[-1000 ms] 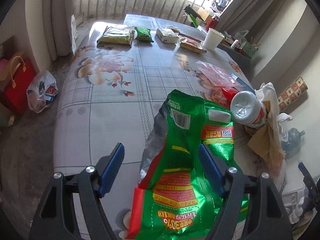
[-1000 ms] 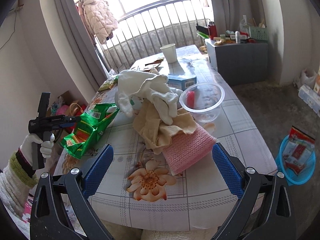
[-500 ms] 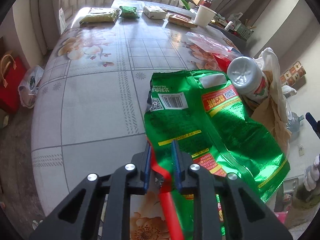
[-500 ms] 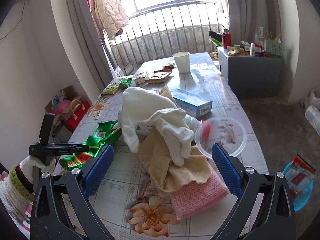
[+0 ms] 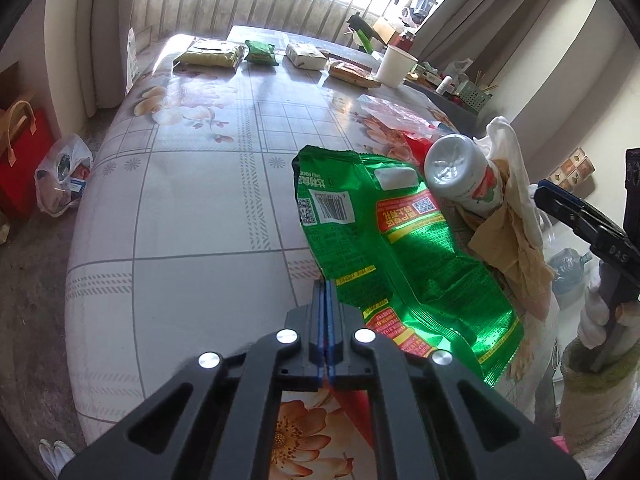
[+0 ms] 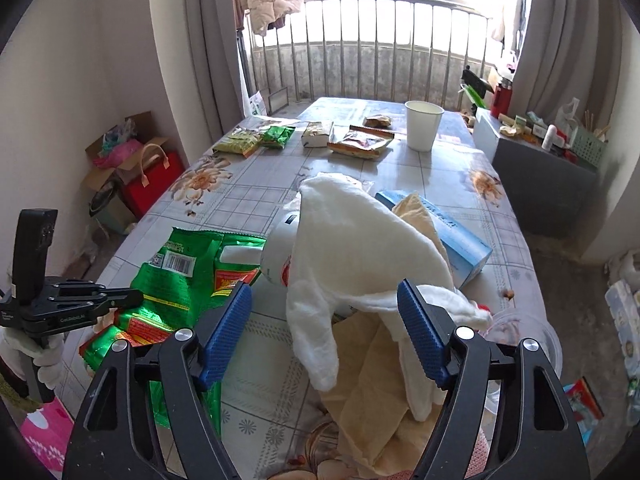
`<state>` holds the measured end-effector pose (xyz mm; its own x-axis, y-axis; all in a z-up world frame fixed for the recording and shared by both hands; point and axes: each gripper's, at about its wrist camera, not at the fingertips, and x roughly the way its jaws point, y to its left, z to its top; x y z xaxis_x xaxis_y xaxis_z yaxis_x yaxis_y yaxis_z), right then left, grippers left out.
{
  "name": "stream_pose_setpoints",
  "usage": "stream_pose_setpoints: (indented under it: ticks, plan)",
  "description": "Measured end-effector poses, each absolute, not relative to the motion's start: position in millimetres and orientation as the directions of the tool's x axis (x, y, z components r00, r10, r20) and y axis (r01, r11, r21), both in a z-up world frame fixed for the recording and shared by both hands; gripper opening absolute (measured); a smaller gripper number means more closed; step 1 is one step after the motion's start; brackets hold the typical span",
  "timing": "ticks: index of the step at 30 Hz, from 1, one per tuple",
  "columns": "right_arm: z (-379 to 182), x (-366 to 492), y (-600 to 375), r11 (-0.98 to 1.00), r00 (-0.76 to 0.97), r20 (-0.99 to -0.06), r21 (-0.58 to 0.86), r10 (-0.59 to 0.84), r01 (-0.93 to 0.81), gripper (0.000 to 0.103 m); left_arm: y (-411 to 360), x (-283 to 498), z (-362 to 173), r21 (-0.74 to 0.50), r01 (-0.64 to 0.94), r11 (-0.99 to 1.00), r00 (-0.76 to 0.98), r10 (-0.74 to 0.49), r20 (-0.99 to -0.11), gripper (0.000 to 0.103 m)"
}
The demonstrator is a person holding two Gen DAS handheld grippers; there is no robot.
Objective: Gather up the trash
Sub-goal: 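Carry the green bag with the left gripper while the right gripper carries the glove to the wastebasket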
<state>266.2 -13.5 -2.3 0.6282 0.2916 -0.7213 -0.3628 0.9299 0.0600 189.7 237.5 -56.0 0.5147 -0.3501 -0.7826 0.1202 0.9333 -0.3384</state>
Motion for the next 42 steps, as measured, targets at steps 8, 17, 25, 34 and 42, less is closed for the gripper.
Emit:
stream_pose_setpoints:
  ticks: [8,17,25,34,42]
  plan:
    - [-18,282,-9,0.945,0.59,-0.775,0.026,0.224,-0.325,0.028,251,180,-50,-0.352,0.108,0.93,0.55,-0.351,-0.758,0.0]
    - [3,271,-26,0.954,0.619,-0.742,0.095,0.258,-0.283,0.007,260,168,-34,-0.355,0.086,0.931,0.6,-0.333,-0.727,0.0]
    - [49,248,-68,0.931,0.691,-0.624,0.24,0.366,-0.276,0.006,259,148,14,-0.333,0.115,0.936,0.682,-0.318,-0.659,0.0]
    - [86,214,-128,0.88,0.76,-0.476,0.398,0.442,-0.262,0.006,223,136,68,-0.271,0.218,0.937,0.737,-0.341,-0.584,0.0]
    - [95,177,-181,0.875,0.823,-0.408,0.441,0.394,-0.2,0.006,166,139,101,-0.24,0.355,0.903,0.726,-0.429,-0.538,0.0]
